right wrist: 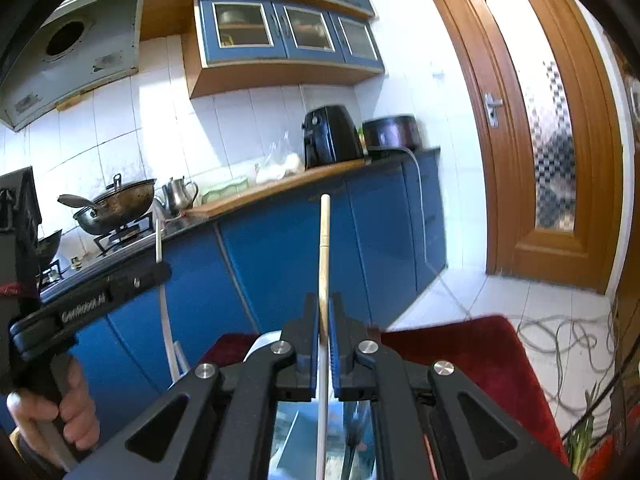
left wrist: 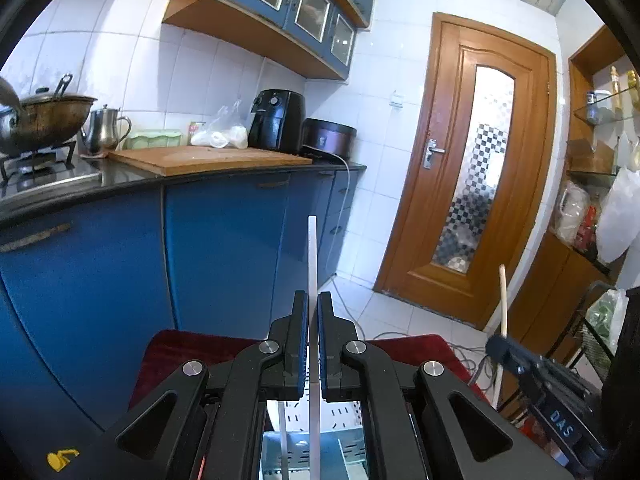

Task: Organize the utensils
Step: 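Lift the chopstick with the left tool while the right tool carries its chopstick over the holder, then lower the chopstick into the holder and open the left tool while the right tool releases its chopstick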

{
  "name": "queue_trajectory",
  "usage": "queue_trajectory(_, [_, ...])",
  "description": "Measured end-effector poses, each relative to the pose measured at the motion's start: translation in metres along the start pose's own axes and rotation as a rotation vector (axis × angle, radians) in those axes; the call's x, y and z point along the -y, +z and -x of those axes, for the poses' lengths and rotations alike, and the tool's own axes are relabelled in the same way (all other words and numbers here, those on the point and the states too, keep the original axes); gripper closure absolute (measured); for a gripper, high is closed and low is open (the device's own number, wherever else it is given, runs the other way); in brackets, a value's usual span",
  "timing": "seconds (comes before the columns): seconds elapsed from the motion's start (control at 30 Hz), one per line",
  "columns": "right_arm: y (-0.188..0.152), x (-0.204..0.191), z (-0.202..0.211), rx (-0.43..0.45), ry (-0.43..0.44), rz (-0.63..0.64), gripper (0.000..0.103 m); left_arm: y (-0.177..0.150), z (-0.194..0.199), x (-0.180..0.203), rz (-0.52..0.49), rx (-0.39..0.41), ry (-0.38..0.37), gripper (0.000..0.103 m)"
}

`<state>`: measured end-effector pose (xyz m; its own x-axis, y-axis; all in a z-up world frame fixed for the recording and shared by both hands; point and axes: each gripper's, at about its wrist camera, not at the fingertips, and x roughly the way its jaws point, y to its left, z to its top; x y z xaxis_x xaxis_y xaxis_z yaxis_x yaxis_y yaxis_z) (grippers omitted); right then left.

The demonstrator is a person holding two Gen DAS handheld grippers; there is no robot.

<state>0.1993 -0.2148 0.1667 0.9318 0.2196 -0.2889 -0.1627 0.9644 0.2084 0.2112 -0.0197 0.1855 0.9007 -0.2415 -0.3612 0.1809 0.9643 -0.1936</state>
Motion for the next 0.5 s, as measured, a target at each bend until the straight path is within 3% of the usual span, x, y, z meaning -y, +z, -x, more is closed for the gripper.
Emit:
queue_trajectory(0.2, [-0.012, -0.009, -0.017, 0.060, -0.034, 0.053, 0.097, -0.016, -0.016, -0.002, 0.015, -0.019, -0.012, 0.099])
queue_trajectory(0.5, [-0.035, -0.008, -0.033, 0.027, -0.028, 0.071, 0.097, -0.042, -0.030, 0.002, -0.013, -0.048, -0.020, 0.099])
